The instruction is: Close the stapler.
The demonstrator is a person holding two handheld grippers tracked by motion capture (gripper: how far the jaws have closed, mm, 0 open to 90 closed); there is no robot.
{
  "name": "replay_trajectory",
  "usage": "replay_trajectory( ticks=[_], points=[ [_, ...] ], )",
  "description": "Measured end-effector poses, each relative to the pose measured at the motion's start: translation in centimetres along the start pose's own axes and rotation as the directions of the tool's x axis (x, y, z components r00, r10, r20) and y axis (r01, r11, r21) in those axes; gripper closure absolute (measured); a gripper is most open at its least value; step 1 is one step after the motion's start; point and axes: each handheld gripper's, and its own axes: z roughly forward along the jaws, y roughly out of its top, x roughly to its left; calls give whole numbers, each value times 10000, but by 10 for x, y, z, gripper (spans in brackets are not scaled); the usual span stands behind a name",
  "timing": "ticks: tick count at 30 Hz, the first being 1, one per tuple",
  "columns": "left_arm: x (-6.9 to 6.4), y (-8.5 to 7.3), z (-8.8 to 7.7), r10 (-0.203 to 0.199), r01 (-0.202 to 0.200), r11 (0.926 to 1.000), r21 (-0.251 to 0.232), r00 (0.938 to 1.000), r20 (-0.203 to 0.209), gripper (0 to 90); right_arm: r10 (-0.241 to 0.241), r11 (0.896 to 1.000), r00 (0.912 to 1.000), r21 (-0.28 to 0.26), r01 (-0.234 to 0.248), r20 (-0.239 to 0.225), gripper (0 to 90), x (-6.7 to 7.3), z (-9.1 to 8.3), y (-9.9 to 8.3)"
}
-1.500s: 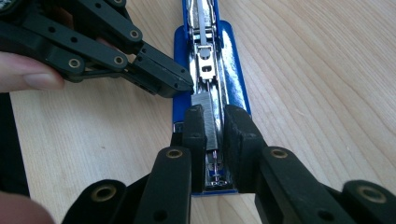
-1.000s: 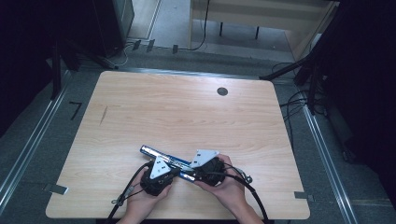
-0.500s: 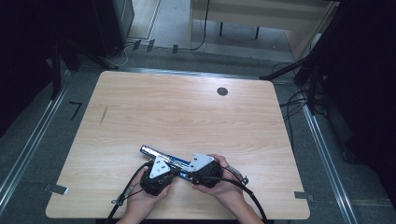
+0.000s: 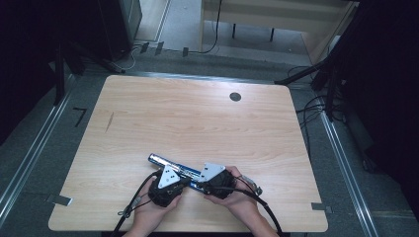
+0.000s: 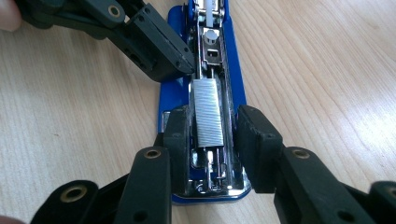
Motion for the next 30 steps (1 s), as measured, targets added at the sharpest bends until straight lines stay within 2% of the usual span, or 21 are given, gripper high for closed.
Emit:
replay_trajectory(
  ticks=[8, 10, 12, 23, 28, 30],
  points=[
    [0, 0, 0, 41, -41, 10000, -2, 10000, 7, 900, -134, 9999, 9998, -68, 135, 116, 680, 1, -3, 2],
    [0, 0, 0, 61, -61, 10000, 0, 10000, -4, 900, -138, 9999, 9998, -101, 140, 123, 708, 3, -2, 3],
    [0, 0, 0, 65, -65, 10000, 0, 10000, -8, 900, -407, 9992, 9989, -23, 408, 232, 710, 5, -1, 6],
    [0, 0, 0, 62, -62, 10000, -4, 10000, 18, 900, -317, 9995, 9992, -63, 319, 223, 711, 5, 0, 6],
    [0, 0, 0, 48, -48, 10000, -24, 10000, 18, 900, -635, 9979, 9971, -112, 640, 423, 707, 7, 0, 6],
    [0, 0, 0, 53, -53, 10000, -18, 10000, 7, 900, -624, 9979, 9970, -123, 630, 462, 707, 8, 0, 6]
  ],
)
